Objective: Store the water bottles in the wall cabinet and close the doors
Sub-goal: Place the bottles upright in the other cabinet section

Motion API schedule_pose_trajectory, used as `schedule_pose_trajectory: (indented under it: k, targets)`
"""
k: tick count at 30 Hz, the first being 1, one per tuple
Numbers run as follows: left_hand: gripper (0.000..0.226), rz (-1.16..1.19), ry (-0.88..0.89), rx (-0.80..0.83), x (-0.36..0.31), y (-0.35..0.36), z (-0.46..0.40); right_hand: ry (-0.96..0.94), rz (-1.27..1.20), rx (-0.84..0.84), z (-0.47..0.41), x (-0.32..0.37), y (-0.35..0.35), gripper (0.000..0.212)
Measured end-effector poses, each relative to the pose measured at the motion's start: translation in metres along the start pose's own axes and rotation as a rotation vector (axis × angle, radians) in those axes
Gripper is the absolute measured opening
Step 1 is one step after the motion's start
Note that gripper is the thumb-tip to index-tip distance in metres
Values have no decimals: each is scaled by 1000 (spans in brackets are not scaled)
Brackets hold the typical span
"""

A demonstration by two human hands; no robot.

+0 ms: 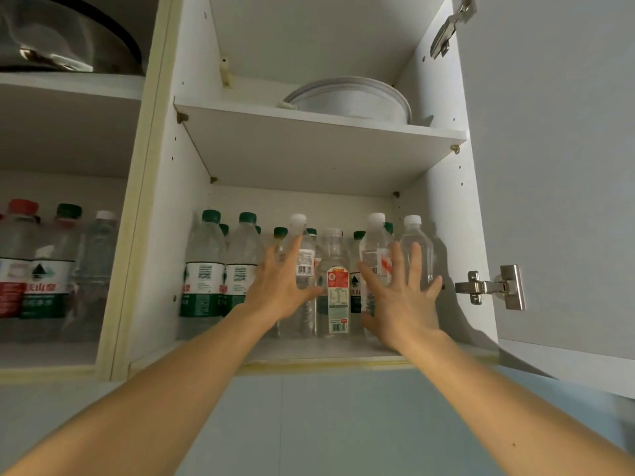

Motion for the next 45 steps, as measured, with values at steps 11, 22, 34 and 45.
schedule_pose_trajectory:
  k: [11, 22, 34, 45]
  targets:
    - [117, -385, 321, -120, -16, -2, -22, 41, 33, 63, -5, -18, 18, 105]
    - [109, -523, 318, -139, 5, -1, -38, -181, -373, -107, -21, 55, -20, 75]
    - [84, -293, 299, -115, 30, -29, -44, 180, -867, 552, -32, 62, 55, 106]
    - [99, -338, 286, -46, 36, -16, -44, 36, -908, 556, -38, 86, 70, 39]
Point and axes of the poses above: each hand's wrist, its own z-axis away from the middle knuckle, its own y-axis out of the palm, x = y × z, the point moved 10 cm from there along -z, towards the middle knuckle, and after that the axes turned 8 degrees about -x, right-handed, at the moved point
